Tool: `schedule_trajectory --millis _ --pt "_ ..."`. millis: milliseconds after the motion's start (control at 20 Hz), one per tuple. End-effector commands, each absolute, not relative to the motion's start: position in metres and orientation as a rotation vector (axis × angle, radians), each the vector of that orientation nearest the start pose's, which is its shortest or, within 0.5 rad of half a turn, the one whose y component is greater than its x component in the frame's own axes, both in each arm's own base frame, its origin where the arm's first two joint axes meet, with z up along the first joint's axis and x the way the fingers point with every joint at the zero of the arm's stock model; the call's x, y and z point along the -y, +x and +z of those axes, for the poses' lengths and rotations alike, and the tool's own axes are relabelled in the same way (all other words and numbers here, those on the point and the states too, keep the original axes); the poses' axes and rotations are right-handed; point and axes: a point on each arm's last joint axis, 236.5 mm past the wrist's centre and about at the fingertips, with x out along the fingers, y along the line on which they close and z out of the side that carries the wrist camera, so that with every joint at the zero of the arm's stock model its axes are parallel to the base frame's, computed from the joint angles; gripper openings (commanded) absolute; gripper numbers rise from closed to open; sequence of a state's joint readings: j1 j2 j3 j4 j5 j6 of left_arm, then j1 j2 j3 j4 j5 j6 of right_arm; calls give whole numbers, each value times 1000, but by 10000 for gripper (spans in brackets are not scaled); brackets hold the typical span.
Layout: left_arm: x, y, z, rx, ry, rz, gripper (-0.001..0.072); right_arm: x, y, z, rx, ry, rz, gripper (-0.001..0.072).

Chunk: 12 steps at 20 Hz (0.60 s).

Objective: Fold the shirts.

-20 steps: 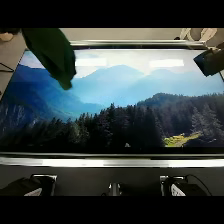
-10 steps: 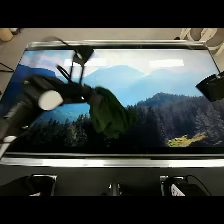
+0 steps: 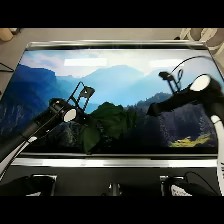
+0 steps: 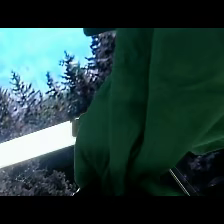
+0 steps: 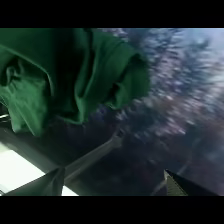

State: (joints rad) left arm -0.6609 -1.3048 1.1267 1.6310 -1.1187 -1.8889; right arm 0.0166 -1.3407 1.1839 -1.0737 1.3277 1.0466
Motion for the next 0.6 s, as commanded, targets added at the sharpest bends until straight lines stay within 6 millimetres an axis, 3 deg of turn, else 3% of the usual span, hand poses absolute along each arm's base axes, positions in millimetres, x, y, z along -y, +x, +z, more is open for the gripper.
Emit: schedule_trajectory --millis 0,150,300,350,450,550 --pt "216 302 -18 -1326 223 -310 40 -159 347 -59 -1407 124 709 669" --pt "216 302 -18 -1326 223 -309 40 -187 342 -90 -1447 107 737 669" --pt "216 302 -18 -1326 223 -310 40 -201 349 -103 -1418 87 731 665" --pt "216 302 -18 -1326 223 -310 40 -202 356 -103 -1389 82 717 604" --pt "217 304 -16 -1315 221 -313 40 -202 370 -99 -1338 88 692 30" --pt "217 315 1 -1257 236 -315 39 -197 379 -73 -1280 13 761 17"
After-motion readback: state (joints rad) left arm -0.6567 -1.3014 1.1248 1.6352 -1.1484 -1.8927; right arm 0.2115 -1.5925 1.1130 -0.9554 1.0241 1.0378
